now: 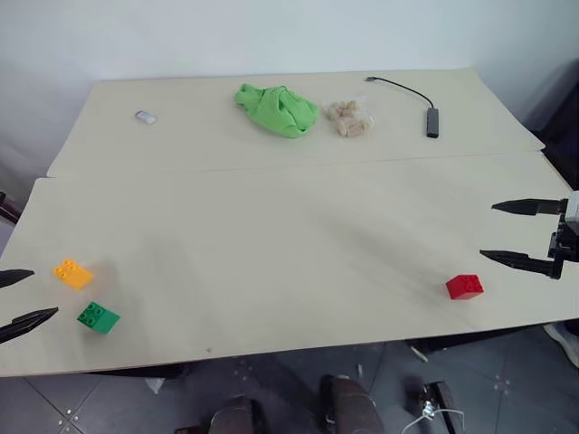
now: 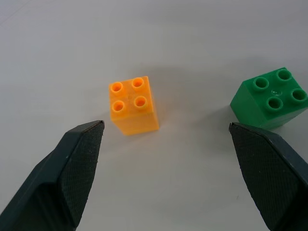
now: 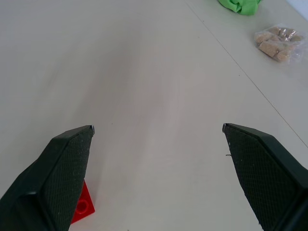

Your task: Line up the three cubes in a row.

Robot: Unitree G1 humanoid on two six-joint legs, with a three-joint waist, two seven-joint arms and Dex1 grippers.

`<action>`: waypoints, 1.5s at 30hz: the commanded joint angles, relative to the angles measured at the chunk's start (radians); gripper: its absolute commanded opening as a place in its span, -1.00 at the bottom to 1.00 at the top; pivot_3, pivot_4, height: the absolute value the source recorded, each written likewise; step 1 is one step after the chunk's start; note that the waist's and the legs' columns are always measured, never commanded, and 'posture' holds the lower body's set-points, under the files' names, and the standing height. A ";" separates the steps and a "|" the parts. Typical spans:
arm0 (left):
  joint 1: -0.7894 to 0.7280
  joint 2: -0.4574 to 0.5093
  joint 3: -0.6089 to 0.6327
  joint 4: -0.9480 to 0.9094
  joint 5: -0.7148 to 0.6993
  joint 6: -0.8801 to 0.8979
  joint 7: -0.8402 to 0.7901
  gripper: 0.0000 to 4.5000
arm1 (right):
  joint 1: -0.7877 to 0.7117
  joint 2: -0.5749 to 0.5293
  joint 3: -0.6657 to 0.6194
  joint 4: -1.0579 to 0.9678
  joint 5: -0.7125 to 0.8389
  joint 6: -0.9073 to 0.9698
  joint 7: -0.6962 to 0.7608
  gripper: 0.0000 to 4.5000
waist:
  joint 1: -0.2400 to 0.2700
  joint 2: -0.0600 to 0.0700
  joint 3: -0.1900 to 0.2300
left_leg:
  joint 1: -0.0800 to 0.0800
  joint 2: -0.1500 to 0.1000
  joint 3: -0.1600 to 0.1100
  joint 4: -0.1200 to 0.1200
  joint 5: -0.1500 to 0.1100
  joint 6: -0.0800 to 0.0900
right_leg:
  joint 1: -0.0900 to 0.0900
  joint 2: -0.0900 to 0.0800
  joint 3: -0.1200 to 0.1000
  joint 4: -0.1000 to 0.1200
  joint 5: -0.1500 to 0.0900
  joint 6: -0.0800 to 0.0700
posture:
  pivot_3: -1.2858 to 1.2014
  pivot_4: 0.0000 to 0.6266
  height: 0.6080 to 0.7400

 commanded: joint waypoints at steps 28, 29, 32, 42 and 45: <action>-0.174 -0.370 -0.553 -1.160 -0.165 0.669 0.357 0.96 | 0.807 0.037 -0.621 -0.300 0.067 0.192 -0.222 1.00 | 0.025 -0.001 -0.001 | 0.017 -0.001 0.003 -0.002 0.000 0.000 | 0.013 0.002 0.010 -0.007 0.001 0.000 | 0.03 -0.52 1.00; -0.161 -0.371 -0.559 -1.171 -0.156 0.663 0.359 0.96 | 0.810 0.043 -0.622 -0.316 0.071 0.203 -0.217 1.00 | 0.024 -0.001 -0.001 | 0.019 -0.001 0.003 -0.002 -0.001 0.000 | 0.016 0.002 0.010 -0.008 0.001 0.000 | 0.03 -0.52 1.00; -0.206 -0.392 -0.589 -1.149 -0.149 0.672 0.358 0.96 | 0.782 -0.021 -0.439 -0.493 -0.010 0.267 -0.220 1.00 | 0.032 -0.001 -0.001 | 0.019 -0.001 0.002 -0.001 -0.001 0.000 | 0.016 0.002 0.011 -0.007 0.001 -0.001 | 0.03 -0.52 1.00; -0.204 -0.377 -0.630 -1.154 -0.098 0.654 0.308 0.96 | 0.421 -0.088 -0.059 -0.231 -0.225 0.053 -0.203 1.00 | 0.045 -0.001 0.000 | 0.017 -0.001 0.002 0.000 -0.001 0.001 | 0.015 0.002 0.011 -0.006 0.001 -0.001 | 0.03 -0.52 1.00; -0.167 -0.368 -0.605 -1.170 -0.100 0.656 0.318 0.96 | 0.320 -0.076 0.019 -0.133 -0.249 0.001 -0.171 1.00 | 0.044 -0.001 0.000 | 0.017 -0.001 0.002 0.000 -0.001 0.001 | 0.015 0.002 0.011 -0.006 0.001 -0.001 | 0.03 -0.52 1.00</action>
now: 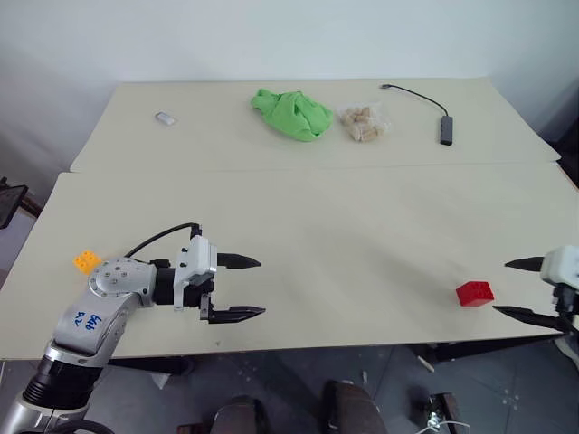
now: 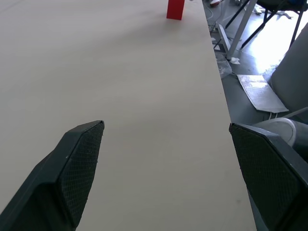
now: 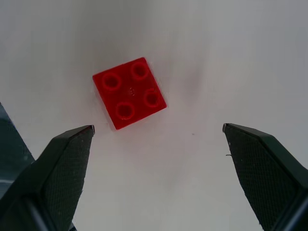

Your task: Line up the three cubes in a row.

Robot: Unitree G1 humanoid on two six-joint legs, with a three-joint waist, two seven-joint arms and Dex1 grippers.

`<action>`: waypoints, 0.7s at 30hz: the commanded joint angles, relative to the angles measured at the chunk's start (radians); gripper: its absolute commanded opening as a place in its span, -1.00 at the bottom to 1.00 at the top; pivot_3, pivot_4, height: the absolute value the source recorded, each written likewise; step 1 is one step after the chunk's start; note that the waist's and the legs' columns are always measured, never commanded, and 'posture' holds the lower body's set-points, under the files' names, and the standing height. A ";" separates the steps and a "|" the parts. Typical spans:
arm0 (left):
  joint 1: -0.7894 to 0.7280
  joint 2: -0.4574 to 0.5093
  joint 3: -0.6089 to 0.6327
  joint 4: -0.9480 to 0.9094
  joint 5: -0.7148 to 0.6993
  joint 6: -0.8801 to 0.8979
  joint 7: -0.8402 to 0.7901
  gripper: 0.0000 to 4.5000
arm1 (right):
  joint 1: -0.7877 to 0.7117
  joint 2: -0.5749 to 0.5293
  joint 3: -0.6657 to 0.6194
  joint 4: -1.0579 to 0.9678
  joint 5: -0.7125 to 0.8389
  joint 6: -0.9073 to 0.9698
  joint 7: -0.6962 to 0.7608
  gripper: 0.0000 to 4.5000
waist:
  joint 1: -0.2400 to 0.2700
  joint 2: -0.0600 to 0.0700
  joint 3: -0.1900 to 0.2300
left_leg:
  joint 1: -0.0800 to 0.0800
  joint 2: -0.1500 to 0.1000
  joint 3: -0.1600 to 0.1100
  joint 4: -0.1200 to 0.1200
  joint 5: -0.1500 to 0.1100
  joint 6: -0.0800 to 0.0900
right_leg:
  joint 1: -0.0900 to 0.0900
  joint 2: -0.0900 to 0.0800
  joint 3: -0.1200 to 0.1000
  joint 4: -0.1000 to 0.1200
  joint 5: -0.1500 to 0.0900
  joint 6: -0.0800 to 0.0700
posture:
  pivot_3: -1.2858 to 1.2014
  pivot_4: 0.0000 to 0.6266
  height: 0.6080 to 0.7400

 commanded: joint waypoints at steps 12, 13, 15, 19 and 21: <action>0.095 0.010 0.089 -0.086 -0.019 0.021 0.059 1.00 | -0.379 0.071 0.224 0.316 -0.043 -0.152 0.178 0.12 | -0.010 0.001 0.001 | 0.000 0.001 0.000 0.001 0.000 0.000 | 0.000 0.000 0.000 0.001 0.000 0.000 | 0.03 -0.52 1.00; 0.098 0.014 0.100 -0.081 -0.020 0.021 0.058 1.00 | -0.391 0.076 0.233 0.321 -0.042 -0.153 0.191 -0.02 | -0.010 0.001 0.001 | 0.000 0.001 0.000 0.001 0.000 0.000 | 0.000 0.000 0.000 0.001 0.000 0.000 | 0.03 -0.52 1.00; 0.102 0.022 0.113 -0.069 -0.017 0.016 0.050 1.00 | -0.408 0.086 0.244 0.322 -0.036 -0.148 0.215 -0.31 | -0.011 0.001 0.001 | 0.000 0.001 0.000 0.001 0.000 0.000 | 0.001 0.000 0.000 0.001 0.000 0.000 | 0.03 -0.52 1.00; 0.110 0.029 0.131 -0.050 -0.004 -0.002 0.046 1.00 | -0.443 0.115 0.247 0.276 0.003 -0.106 0.229 -0.35 | -0.012 0.001 0.001 | 0.000 0.001 0.000 0.001 0.000 0.000 | 0.000 0.000 0.000 0.001 0.000 0.000 | 0.03 -0.52 1.00; 0.121 0.028 0.151 -0.049 -0.009 -0.006 0.053 1.00 | -0.462 0.144 0.252 0.166 0.055 0.000 0.224 -0.35 | -0.013 0.001 0.001 | 0.000 0.001 0.000 0.001 0.000 0.000 | 0.000 0.000 0.000 0.001 0.000 0.000 | 0.03 -0.52 1.00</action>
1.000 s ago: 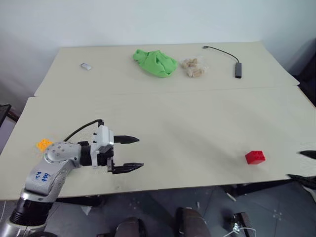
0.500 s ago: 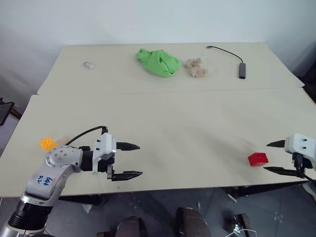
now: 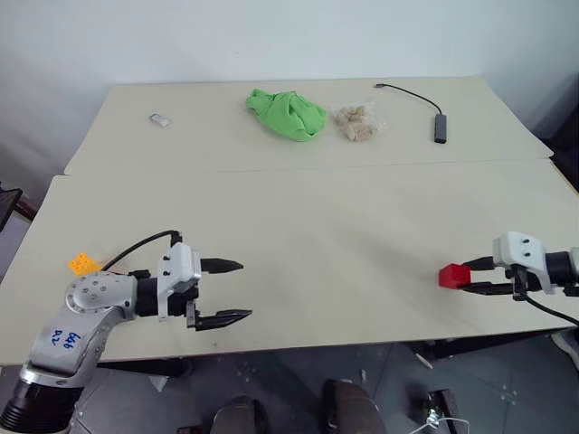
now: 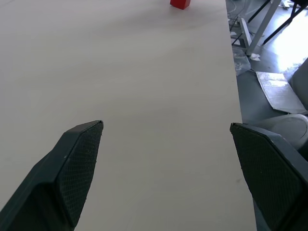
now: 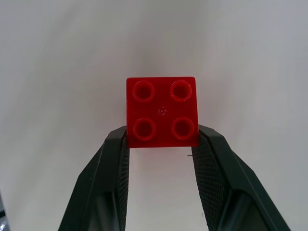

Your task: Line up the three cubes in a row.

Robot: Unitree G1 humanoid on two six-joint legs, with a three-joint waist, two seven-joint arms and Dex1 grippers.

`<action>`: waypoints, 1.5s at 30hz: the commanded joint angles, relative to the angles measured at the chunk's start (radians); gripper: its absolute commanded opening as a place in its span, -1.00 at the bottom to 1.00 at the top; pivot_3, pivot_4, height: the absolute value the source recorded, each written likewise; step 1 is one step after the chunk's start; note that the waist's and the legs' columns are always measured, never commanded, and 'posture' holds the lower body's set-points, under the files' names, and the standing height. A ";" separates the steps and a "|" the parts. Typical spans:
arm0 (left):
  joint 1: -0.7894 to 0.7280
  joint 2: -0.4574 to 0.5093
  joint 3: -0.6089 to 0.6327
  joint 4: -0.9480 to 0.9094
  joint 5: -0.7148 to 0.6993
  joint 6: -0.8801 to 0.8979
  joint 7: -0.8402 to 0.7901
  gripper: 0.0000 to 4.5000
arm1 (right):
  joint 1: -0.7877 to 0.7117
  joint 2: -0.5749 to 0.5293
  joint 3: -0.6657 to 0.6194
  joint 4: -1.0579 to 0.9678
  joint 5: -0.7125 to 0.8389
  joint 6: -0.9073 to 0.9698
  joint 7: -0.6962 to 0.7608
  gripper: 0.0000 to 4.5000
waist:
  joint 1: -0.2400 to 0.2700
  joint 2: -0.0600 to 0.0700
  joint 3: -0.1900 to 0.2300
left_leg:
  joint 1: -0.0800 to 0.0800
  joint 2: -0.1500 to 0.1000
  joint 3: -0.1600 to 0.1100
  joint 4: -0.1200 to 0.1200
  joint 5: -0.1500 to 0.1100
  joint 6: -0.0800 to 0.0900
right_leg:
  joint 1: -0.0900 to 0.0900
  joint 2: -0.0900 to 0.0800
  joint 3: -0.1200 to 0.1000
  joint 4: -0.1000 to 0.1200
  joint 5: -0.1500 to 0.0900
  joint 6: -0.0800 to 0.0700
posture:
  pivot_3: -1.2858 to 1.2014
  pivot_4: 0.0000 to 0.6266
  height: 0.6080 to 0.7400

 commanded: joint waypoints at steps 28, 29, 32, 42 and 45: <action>0.178 -0.061 0.360 0.016 -0.086 -0.081 0.124 1.00 | -0.426 0.377 0.273 -0.264 -0.076 0.293 -0.034 0.87 | -0.020 0.001 0.001 | -0.019 0.000 -0.003 0.001 0.000 -0.001 | -0.018 0.000 -0.009 0.005 0.000 0.000 | 0.03 -0.52 1.00; 0.193 -0.068 0.407 0.014 -0.095 -0.089 0.132 1.00 | -0.388 0.364 0.232 -0.305 -0.018 0.264 -0.002 0.99 | -0.020 0.001 0.001 | -0.019 0.001 -0.003 0.000 0.000 -0.001 | -0.018 0.000 -0.009 0.004 0.001 0.001 | 0.03 -0.52 1.00; 0.254 -0.086 0.571 0.021 -0.139 -0.102 0.155 1.00 | -0.242 0.328 0.102 -0.469 0.186 0.291 0.076 0.99 | -0.020 0.000 0.001 | -0.019 0.001 -0.006 -0.001 -0.001 -0.002 | -0.017 0.000 -0.012 0.004 0.001 0.002 | 0.03 -0.52 1.00; 0.656 -0.157 0.927 0.315 -0.181 -0.136 0.020 1.00 | 0.229 0.455 -0.040 -0.728 0.399 0.157 -0.024 0.99 | -0.026 -0.005 0.000 | -0.017 0.001 -0.005 -0.001 -0.001 -0.002 | -0.014 0.000 -0.012 0.002 0.000 0.000 | 0.03 -0.52 1.00; 0.712 -0.149 0.929 0.342 -0.175 -0.148 -0.005 1.00 | 0.278 0.491 -0.012 -0.706 0.376 0.077 0.017 0.99 | -0.010 -0.008 0.000 | -0.017 0.001 -0.005 0.001 -0.001 -0.002 | -0.013 0.000 -0.011 0.001 -0.001 -0.002 | 0.03 -0.52 1.00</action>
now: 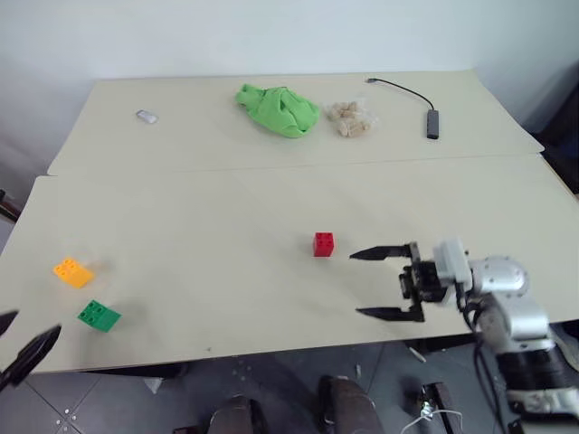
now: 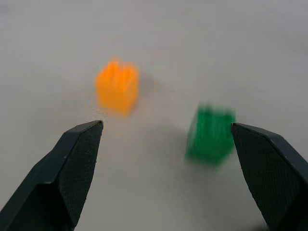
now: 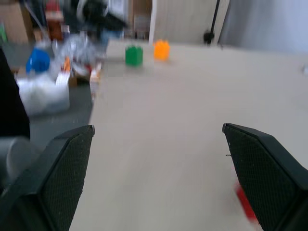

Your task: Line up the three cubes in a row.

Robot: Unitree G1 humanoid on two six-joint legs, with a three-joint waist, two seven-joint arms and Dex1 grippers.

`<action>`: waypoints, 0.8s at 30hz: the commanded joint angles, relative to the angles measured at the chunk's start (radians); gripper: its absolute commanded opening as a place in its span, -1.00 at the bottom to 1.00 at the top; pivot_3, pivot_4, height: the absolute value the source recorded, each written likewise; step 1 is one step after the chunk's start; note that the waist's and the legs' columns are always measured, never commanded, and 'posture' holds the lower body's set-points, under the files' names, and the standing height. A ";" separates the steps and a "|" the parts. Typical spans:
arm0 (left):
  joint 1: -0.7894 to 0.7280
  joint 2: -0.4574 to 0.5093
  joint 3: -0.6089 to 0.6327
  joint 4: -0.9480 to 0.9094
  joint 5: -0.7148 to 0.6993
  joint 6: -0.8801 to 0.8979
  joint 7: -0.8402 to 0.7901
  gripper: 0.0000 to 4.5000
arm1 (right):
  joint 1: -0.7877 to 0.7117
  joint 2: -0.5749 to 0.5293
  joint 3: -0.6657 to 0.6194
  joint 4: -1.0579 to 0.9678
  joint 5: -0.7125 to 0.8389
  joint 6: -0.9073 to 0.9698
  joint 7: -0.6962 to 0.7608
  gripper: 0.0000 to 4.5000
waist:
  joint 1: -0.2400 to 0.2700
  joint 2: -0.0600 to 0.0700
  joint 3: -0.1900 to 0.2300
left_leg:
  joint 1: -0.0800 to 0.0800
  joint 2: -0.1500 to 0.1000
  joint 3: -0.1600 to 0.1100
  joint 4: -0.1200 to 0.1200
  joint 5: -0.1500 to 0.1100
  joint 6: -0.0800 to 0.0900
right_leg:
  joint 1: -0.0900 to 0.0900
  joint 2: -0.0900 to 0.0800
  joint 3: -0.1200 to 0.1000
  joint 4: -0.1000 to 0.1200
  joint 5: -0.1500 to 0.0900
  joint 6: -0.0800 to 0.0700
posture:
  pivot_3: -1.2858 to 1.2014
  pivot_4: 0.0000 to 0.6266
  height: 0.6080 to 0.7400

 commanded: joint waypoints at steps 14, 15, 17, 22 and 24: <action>-0.140 0.010 -0.258 -0.047 0.103 -0.093 0.006 1.00 | -0.033 0.029 0.077 -0.004 0.028 -0.048 0.037 0.99 | 0.017 -0.002 -0.002 | 0.001 0.001 0.001 0.000 0.000 0.000 | -0.002 0.000 0.001 0.004 0.000 -0.003 | 0.03 -0.52 1.00; -0.151 0.016 -0.273 -0.033 0.115 -0.096 0.003 1.00 | -0.029 0.029 0.081 -0.012 0.028 -0.047 0.032 0.99 | 0.015 -0.002 -0.002 | 0.001 0.001 0.001 0.000 0.000 0.000 | -0.002 0.000 0.001 0.004 0.000 -0.003 | 0.03 -0.52 1.00; -0.160 0.030 -0.295 -0.013 0.129 -0.099 -0.010 1.00 | -0.023 0.027 0.085 -0.027 0.028 -0.044 0.022 0.99 | 0.013 -0.002 -0.002 | 0.001 0.001 0.002 0.000 0.000 0.000 | -0.002 0.000 0.001 0.004 0.000 -0.003 | 0.03 -0.52 1.00; -0.202 0.053 -0.315 0.046 0.147 -0.130 -0.012 0.48 | -0.014 0.019 0.076 -0.038 0.023 -0.043 -0.002 1.00 | 0.016 -0.002 -0.002 | 0.001 0.001 0.002 0.000 0.000 0.000 | -0.002 0.000 0.000 0.004 0.000 -0.003 | 0.03 -0.52 1.00; -0.222 0.057 -0.331 0.057 0.156 -0.142 -0.011 0.21 | -0.011 0.019 0.074 -0.038 0.021 -0.045 -0.005 1.00 | 0.017 -0.002 -0.002 | 0.001 0.001 0.002 0.000 0.000 0.000 | -0.002 0.000 0.000 0.004 0.000 -0.003 | 0.03 -0.52 1.00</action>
